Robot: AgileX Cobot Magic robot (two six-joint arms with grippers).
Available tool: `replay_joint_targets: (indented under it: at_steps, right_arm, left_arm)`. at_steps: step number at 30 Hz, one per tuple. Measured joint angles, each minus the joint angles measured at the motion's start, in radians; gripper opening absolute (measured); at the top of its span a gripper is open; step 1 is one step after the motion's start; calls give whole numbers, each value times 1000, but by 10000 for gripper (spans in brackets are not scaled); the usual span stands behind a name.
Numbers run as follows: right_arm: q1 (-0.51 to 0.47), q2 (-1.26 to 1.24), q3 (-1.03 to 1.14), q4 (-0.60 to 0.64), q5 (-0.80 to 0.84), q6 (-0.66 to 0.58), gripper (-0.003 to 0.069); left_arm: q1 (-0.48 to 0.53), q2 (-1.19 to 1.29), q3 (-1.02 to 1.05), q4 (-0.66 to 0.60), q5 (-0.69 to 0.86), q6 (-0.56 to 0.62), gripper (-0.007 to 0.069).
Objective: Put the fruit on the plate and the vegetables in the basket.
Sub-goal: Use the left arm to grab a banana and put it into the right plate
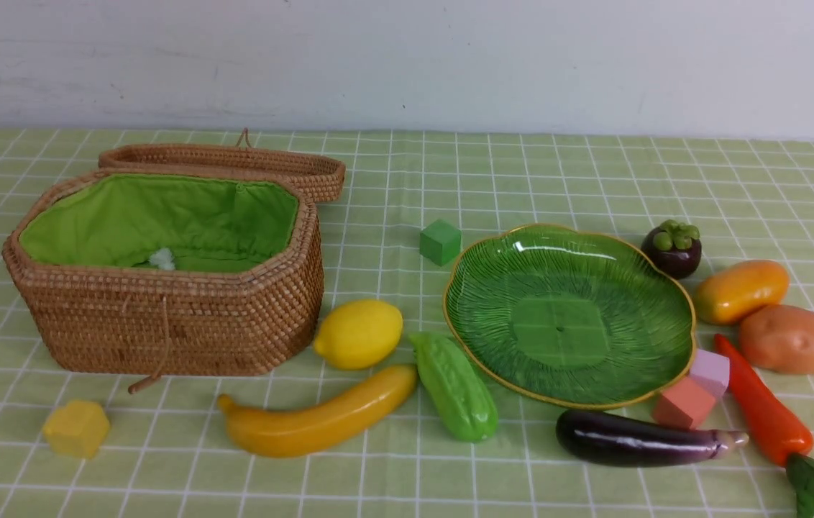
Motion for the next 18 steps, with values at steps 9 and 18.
replay_joint_targets:
  at_steps: [9,18]
  right_arm:
    - [0,0,0,0,0,0,242]
    - [0,0,0,0,0,0,242]
  left_arm:
    - [0,0,0,-424,-266,-201,239]
    - [0,0,-19,-574,-426,-204,132]
